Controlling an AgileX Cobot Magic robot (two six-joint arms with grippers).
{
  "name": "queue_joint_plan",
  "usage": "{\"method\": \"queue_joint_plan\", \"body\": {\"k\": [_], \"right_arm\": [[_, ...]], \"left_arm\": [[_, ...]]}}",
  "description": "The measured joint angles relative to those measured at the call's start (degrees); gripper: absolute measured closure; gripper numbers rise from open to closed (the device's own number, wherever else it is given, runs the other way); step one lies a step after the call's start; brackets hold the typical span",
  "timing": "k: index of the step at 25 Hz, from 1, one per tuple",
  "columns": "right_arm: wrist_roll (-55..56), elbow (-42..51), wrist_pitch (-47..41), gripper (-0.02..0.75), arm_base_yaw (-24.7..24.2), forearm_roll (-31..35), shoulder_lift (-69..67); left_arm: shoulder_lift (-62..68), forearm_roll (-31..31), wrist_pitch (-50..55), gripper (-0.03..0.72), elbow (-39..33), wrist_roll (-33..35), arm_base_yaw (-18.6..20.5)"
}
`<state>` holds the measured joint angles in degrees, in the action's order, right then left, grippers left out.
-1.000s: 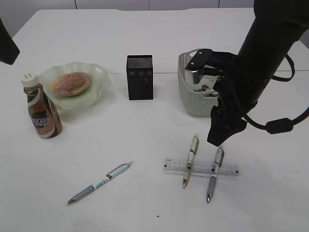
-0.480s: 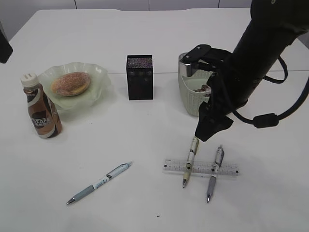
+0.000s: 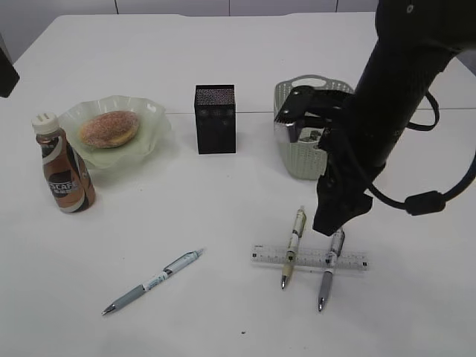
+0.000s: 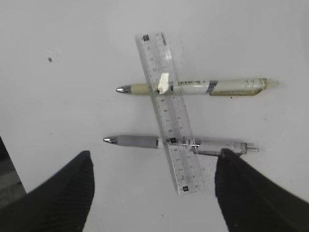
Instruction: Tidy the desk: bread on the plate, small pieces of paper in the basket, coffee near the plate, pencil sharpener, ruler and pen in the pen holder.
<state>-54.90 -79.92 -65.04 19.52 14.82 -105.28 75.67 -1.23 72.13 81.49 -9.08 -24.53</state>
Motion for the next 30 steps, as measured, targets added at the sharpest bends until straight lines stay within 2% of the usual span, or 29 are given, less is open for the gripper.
{"method": "queue_joint_plan", "body": {"k": [8,22,30], "right_arm": [[-0.25,0.00,0.17,0.167,5.35,-4.60,-6.55],[-0.02,-0.14,6.42,0.168,5.61,-7.61,-14.95],[-0.02,-0.27,9.92,0.168,5.61,-8.79,-15.46]], "left_arm": [[0.00,-0.59,0.00,0.276,0.00,0.00,0.00],[0.00,-1.28,0.00,0.283,0.00,0.00,0.00],[0.00,-1.28,0.00,0.284,0.00,0.02,0.00]]}}
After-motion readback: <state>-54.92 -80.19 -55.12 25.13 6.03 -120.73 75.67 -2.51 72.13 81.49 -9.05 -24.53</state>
